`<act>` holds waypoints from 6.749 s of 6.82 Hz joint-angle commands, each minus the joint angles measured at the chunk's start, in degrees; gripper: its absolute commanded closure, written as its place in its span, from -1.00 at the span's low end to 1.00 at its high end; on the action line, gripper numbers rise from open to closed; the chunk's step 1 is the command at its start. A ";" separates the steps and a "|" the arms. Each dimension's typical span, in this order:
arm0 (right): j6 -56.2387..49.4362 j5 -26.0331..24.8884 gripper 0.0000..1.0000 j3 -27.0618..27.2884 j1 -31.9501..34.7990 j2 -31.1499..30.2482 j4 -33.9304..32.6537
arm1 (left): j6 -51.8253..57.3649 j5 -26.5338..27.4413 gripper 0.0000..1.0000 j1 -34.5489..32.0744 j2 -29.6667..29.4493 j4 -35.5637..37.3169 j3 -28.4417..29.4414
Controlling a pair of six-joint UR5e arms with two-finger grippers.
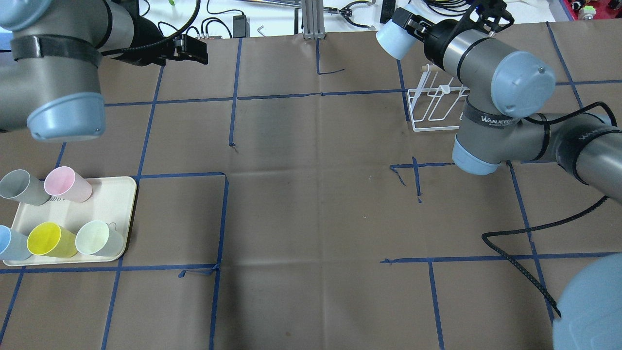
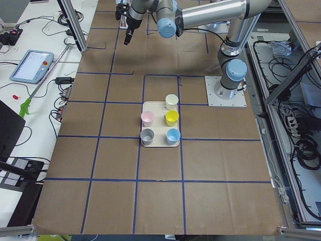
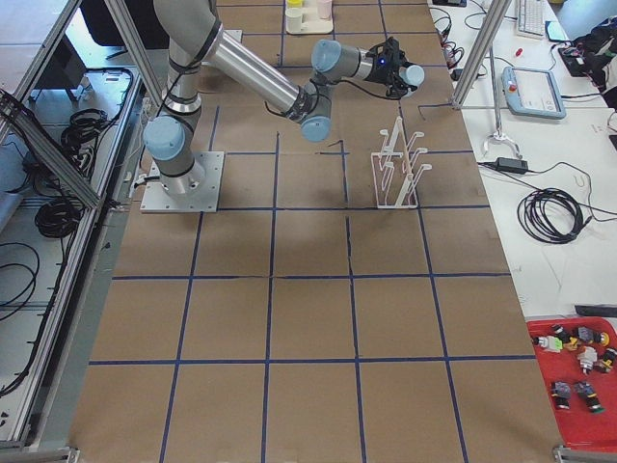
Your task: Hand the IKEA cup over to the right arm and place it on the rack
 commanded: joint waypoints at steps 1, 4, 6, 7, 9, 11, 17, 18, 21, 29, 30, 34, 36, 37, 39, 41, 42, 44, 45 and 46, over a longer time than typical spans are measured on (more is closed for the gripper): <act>-11.40 -2.10 0.56 -3.22 -1.51 2.78 -0.93 | -1.46 5.27 -0.99 -0.33 2.45 -23.37 4.40; -19.09 -4.03 0.56 -5.79 -3.70 6.83 -1.10 | -0.86 5.63 -0.99 0.45 4.75 -24.41 2.21; -21.71 -4.12 0.56 -5.88 -3.89 8.76 -1.28 | 2.63 8.08 -0.99 6.13 5.72 -23.89 -0.85; -21.90 -4.12 0.56 -5.53 -3.98 9.03 -1.71 | 8.23 8.09 -0.99 11.91 6.16 -23.63 -2.52; -21.90 -4.99 0.56 -4.39 -3.89 9.47 -2.15 | 12.41 7.83 -0.99 20.90 7.30 -22.93 -6.47; -21.64 -5.96 0.51 -2.55 -3.80 9.56 -2.33 | 13.56 8.09 -0.97 23.21 8.27 -21.01 -11.21; -14.61 -6.05 -1.00 -2.89 -3.45 9.13 -1.63 | 18.66 8.18 -0.97 27.35 12.94 -7.22 -28.18; -14.35 -5.27 -1.00 -3.07 -3.45 8.08 -1.72 | 19.79 8.18 -0.97 27.35 11.54 -5.36 -28.90; -14.00 -4.82 -1.00 -3.07 -3.28 1.93 -1.54 | 22.95 8.27 -0.97 27.44 9.07 7.79 -36.87; 38.77 4.23 -0.98 5.99 6.37 -7.75 -5.30 | 24.02 11.78 0.87 27.53 6.87 8.37 -37.52; 47.27 3.79 -0.99 6.07 8.83 -7.23 -7.67 | 24.02 11.79 1.00 27.61 6.95 8.28 -37.52; 73.86 3.09 -0.99 6.42 10.79 -3.01 -20.86 | 23.85 10.91 1.00 27.44 8.27 8.63 -35.51; 74.25 3.00 -0.99 6.77 10.79 -2.74 -20.35 | 23.41 10.91 1.00 27.00 6.52 1.40 -25.62; 74.25 3.09 -0.99 7.21 10.79 -2.74 -20.26 | 23.32 10.73 1.00 27.00 6.25 -1.97 -21.21; 74.25 3.00 -0.99 7.22 10.70 -2.66 -20.00 | 23.40 7.42 1.00 26.82 5.38 -5.76 -14.44; 74.25 3.09 -1.00 7.22 10.70 -2.92 -20.00 | 24.02 7.04 1.00 25.69 0.39 -8.58 -5.57; 73.73 3.26 -1.00 7.22 10.70 -3.27 -19.91 | 24.02 5.04 1.00 23.07 -2.25 -8.68 -0.22; 73.98 3.26 -1.00 7.22 10.70 -3.27 -19.91 | 24.63 -7.03 1.00 20.94 -6.56 -8.59 8.33; 73.98 3.18 -1.00 7.22 10.70 -3.27 -19.91 | 25.33 -16.33 1.00 20.76 -7.71 -7.55 9.49; 73.64 3.35 -1.00 7.30 10.70 -3.18 -19.91 | 26.47 -24.00 1.00 20.67 -7.81 -6.84 8.72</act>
